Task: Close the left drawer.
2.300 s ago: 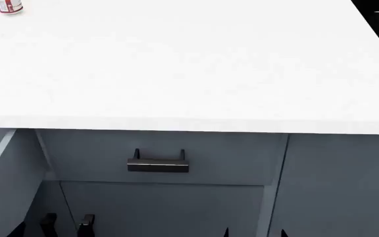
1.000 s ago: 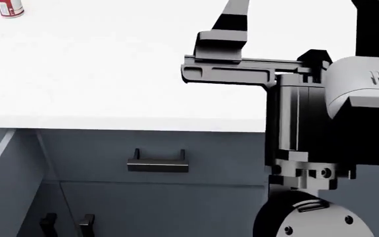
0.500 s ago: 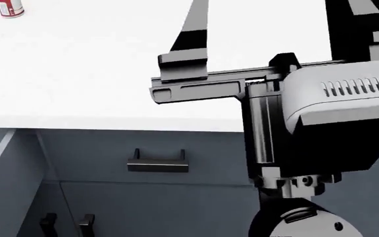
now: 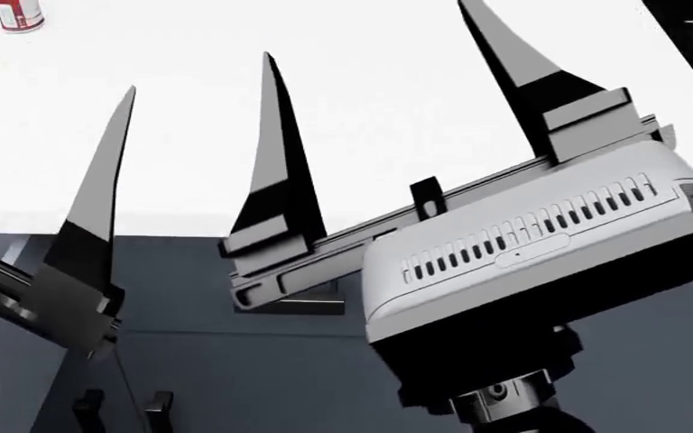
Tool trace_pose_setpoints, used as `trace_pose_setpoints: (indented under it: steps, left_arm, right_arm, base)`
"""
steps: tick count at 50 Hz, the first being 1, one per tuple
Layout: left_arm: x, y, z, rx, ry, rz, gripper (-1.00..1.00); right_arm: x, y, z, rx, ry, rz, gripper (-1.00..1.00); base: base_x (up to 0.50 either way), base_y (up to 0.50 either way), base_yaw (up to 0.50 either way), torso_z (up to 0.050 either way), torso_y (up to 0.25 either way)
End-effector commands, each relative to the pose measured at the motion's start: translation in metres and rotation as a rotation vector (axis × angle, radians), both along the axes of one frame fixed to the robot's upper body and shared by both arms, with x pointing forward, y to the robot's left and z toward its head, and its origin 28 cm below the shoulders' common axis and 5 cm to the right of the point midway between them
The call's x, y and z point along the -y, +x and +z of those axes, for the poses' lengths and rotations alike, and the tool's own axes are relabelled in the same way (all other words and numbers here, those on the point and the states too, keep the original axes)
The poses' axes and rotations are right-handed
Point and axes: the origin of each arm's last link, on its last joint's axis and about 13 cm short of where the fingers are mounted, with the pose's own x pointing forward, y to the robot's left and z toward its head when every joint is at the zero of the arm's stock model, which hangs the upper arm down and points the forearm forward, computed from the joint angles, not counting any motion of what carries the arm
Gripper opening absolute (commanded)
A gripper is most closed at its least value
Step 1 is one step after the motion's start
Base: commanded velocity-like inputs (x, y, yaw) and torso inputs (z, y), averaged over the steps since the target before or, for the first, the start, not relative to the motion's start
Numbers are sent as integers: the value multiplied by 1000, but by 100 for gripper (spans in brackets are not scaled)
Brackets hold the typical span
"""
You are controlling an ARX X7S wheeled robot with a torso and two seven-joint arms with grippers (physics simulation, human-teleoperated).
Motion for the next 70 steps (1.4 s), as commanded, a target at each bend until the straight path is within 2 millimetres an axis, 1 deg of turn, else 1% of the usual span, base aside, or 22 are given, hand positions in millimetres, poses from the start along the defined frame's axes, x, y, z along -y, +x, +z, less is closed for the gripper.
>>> trace_pose_setpoints:
  steps: [1,12,19,39,42,54,57,59,70]
  left_arm:
    - [-3,-5,-2,-22,46,6,100]
    - [-4,-6,-5,-30,32,7,100]
    - [-5,-3,-8,-38,21,6,100]
    - [-6,-4,-10,-39,7,11,100]
    - [-5,-4,-15,-57,-8,7,100]
    - [-7,-3,-13,-51,-16,14,100]
    - [-7,-3,-12,-50,-13,14,100]
    - [-7,-4,-12,-47,-13,15,100]
    - [-8,-4,-13,-43,-17,15,100]
  right_arm:
    - [2,0,0,-6,-38,-5,100]
    - [1,1,-4,-19,-38,1,100]
    - [1,4,-7,-30,-37,2,100]
    - [0,3,-8,-32,-42,2,100]
    - [-1,2,-9,-39,-37,7,100]
    - [0,3,-7,-46,-19,16,100]
    - [-1,2,-8,-28,-50,5,100]
    - [-2,3,-7,-4,-71,-17,100]
    - [-1,2,-5,-10,-60,-17,100]
  base:
    - [0,0,0,0,0]
    - [0,0,0,0,0]
    - [0,0,0,0,0]
    - [0,0,0,0,0]
    - [0,0,0,0,0]
    - [0,0,0,0,0]
    - [0,0,30,0,0]
    - [35,0,500,0,0]
    - [57,3,500,0,0]
